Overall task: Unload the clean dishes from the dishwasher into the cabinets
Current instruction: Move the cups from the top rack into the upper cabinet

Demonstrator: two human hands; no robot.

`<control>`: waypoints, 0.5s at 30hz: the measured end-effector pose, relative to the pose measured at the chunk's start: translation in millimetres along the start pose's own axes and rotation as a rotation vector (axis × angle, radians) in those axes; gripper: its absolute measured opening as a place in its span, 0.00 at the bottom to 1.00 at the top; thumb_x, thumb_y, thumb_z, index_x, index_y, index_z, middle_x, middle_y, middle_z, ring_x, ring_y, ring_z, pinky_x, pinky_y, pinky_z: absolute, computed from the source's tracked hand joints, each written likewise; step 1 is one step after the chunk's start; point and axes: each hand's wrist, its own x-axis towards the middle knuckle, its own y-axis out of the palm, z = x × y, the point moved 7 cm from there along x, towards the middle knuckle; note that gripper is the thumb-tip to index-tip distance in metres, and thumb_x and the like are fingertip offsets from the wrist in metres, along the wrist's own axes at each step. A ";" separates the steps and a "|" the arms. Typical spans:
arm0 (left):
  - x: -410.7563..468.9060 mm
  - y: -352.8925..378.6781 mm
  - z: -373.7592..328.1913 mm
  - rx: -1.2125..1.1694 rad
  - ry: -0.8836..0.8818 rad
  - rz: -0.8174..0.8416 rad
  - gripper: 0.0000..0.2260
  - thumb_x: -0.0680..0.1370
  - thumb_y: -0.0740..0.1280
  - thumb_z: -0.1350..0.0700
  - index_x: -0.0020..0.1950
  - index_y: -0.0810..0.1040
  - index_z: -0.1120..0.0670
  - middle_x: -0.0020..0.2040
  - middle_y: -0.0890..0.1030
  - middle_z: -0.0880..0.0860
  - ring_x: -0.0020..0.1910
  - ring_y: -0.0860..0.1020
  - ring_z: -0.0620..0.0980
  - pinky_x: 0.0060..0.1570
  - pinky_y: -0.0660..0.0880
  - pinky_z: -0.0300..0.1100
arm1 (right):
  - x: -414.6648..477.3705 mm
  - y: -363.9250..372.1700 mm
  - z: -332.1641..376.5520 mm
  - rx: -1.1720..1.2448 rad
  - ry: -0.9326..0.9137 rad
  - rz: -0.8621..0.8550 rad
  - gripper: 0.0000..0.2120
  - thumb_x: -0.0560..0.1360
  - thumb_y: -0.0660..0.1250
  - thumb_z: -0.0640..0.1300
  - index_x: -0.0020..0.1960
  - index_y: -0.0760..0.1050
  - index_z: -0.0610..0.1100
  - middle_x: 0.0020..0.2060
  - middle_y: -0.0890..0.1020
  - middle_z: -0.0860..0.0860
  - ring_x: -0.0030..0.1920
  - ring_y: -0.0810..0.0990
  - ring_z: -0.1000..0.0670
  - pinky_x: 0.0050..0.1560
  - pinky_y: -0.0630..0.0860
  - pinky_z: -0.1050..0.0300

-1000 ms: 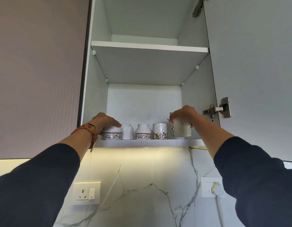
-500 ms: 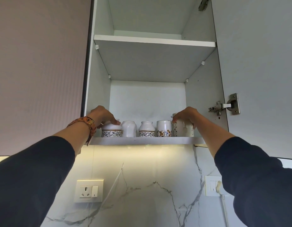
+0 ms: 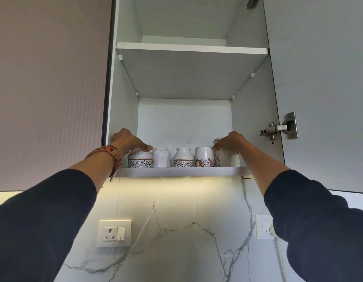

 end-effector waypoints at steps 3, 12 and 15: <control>-14.6 -9.6 -8.3 0.031 0.025 -0.091 0.31 0.66 0.76 0.44 0.58 0.75 0.66 0.58 0.78 0.63 0.59 0.76 0.61 0.52 0.74 0.47 | -4.3 -7.0 3.3 0.117 -0.014 0.011 0.30 0.66 0.76 0.52 0.59 0.71 0.35 0.61 0.76 0.40 0.58 0.77 0.42 0.50 0.73 0.55; -82.4 -10.8 -58.7 0.013 0.152 -0.078 0.32 0.78 0.61 0.43 0.73 0.60 0.64 0.73 0.65 0.61 0.71 0.64 0.61 0.66 0.66 0.50 | -58.6 -28.6 46.7 -0.013 -0.164 -0.088 0.49 0.65 0.69 0.67 0.72 0.60 0.34 0.71 0.66 0.39 0.71 0.64 0.40 0.69 0.66 0.44; -114.4 -7.6 -68.5 0.037 0.171 -0.013 0.35 0.78 0.60 0.42 0.76 0.52 0.62 0.75 0.60 0.61 0.74 0.59 0.60 0.69 0.62 0.52 | -99.4 -31.1 53.1 -0.070 -0.210 -0.081 0.49 0.67 0.67 0.66 0.74 0.56 0.35 0.73 0.62 0.40 0.74 0.59 0.41 0.72 0.62 0.44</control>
